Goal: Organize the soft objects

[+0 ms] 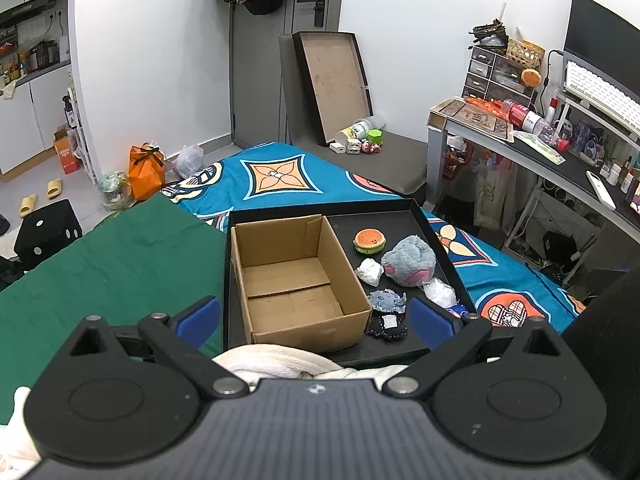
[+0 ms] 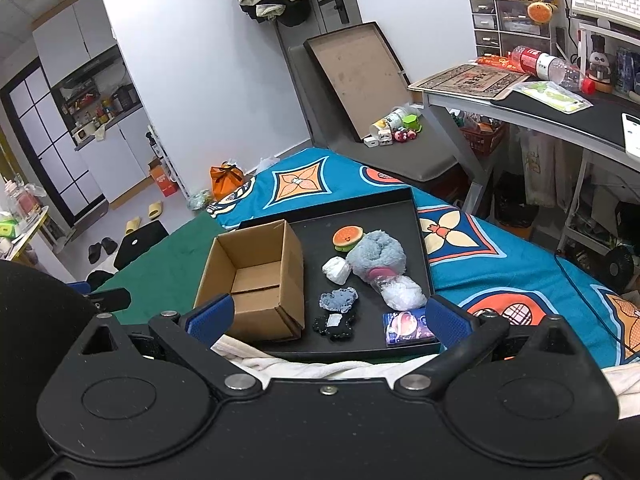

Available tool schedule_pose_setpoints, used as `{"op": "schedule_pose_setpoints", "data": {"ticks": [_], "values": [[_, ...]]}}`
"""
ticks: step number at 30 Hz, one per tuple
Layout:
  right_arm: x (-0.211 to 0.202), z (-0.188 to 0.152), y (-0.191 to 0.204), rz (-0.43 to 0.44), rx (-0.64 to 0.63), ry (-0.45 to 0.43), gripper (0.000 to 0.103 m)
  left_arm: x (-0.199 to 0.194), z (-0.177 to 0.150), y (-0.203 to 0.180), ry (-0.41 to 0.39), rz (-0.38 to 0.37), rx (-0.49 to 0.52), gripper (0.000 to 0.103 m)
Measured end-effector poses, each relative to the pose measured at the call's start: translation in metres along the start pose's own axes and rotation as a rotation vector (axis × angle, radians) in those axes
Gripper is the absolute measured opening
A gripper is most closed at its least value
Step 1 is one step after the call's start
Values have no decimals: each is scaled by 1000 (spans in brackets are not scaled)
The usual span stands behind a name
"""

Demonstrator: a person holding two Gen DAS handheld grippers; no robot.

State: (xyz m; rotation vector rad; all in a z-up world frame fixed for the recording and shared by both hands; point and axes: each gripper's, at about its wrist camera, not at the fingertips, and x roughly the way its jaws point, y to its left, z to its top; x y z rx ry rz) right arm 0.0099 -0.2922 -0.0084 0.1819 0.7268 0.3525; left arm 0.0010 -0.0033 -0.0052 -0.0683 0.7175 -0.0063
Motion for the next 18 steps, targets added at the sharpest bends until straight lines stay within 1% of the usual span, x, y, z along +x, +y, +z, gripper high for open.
{"op": "schedule_pose_setpoints", "data": {"ticks": [18], "values": [[-1,-1,-2,-4,12,1,103,0,0,1,0,-1,3,100]]}}
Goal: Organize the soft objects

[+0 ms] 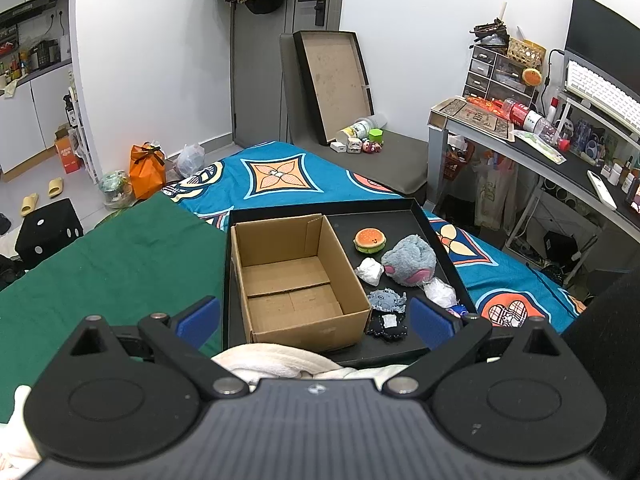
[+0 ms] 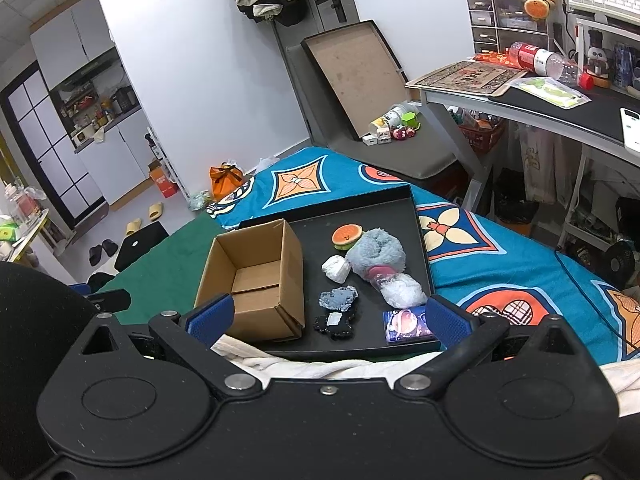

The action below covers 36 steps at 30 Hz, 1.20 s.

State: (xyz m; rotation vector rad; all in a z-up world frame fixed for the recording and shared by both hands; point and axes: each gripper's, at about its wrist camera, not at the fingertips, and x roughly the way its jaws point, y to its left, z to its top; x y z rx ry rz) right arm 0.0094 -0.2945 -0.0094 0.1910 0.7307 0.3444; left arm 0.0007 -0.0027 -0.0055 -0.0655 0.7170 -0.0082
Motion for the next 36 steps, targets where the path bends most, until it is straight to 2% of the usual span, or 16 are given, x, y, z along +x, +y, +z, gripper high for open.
{"op": "schedule_pose_setpoints", "data": {"ticks": [13,25,36], "values": [[0,0,-1,11,4,-3,103,0,-1,-1,0,2,0,100],[6,3,-8,55,8,-18,103,9,3,-5,-16,-34,-3,100],[33,1,-17,48,-1,24,103,34,7,7,2,7,-26,100]]}}
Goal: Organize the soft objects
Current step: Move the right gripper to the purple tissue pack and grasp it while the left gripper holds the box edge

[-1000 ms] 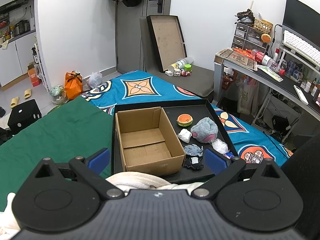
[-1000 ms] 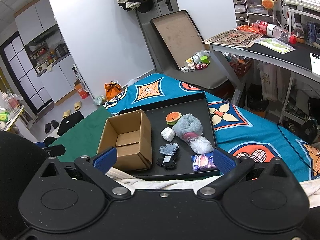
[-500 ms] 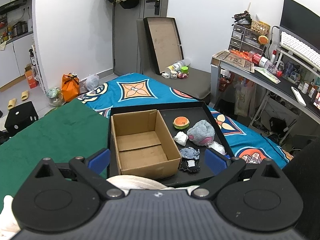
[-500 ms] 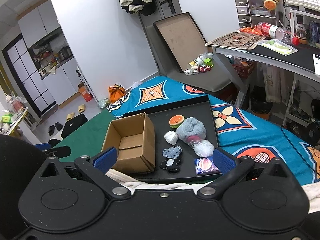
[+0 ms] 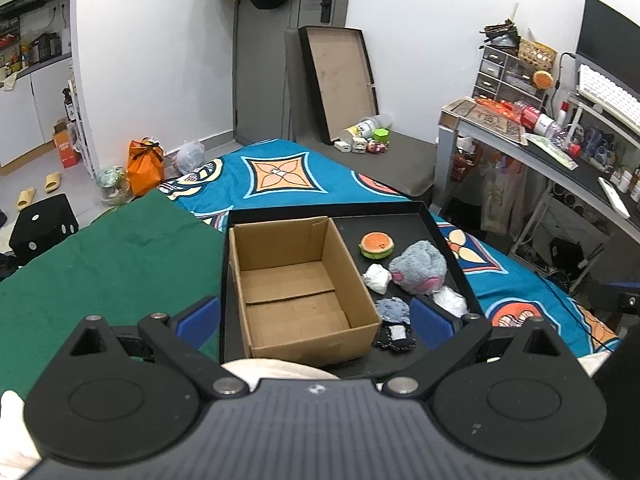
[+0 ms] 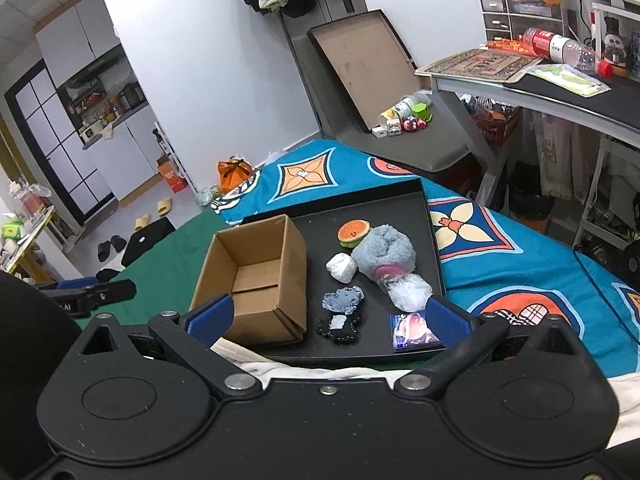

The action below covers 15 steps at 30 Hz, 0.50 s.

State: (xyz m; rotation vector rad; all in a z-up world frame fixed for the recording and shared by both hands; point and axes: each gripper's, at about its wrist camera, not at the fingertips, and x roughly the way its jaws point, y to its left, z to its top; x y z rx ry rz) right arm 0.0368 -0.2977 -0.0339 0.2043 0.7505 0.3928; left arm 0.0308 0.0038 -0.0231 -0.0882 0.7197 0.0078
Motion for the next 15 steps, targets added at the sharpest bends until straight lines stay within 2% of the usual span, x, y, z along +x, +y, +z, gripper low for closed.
{"op": "schedule_pose_setpoints", "data": {"ticks": [15], "values": [[41,3,-32,-56,10,52,103,52,2,19,54,30,-32,100]]}}
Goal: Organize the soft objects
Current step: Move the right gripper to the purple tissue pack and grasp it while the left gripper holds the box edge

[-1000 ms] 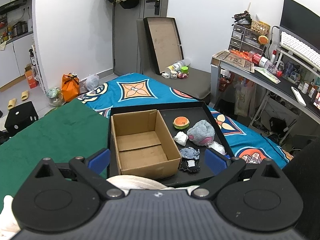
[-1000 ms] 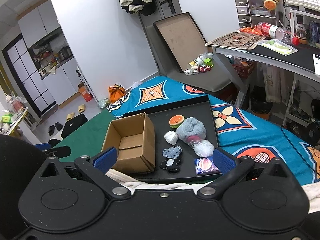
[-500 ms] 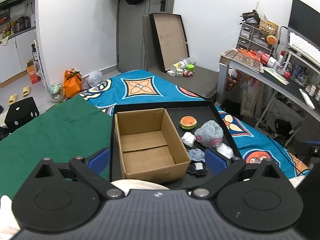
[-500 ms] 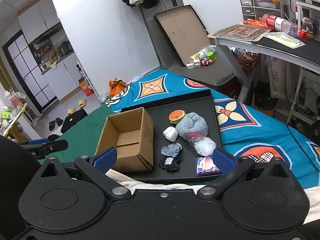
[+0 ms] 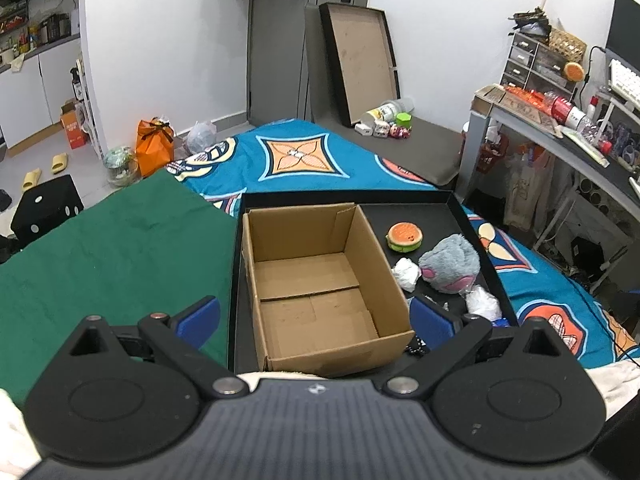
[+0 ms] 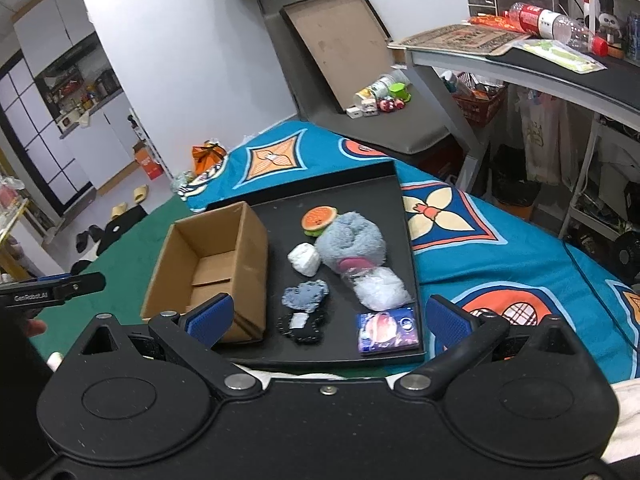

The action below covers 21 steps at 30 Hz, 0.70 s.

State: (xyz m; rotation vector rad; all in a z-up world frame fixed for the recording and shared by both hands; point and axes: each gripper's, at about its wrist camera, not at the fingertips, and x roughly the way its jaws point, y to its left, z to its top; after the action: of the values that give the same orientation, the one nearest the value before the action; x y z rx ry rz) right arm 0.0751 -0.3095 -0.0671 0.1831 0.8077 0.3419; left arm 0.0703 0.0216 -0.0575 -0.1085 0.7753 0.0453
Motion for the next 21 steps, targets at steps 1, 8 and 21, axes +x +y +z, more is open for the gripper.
{"op": "schedule_pose_setpoints", "data": {"ticks": [1,8,21], "values": [[3,0,-2,-1,1,5,103,4,0,1,7,2,-1,100],[33,-3,-15,-12,27,52,103,32,-2,9,35,17,-13,99],[98,-7,-24,18,35,192,87,86,-11,26,127,65,-28,87]]}}
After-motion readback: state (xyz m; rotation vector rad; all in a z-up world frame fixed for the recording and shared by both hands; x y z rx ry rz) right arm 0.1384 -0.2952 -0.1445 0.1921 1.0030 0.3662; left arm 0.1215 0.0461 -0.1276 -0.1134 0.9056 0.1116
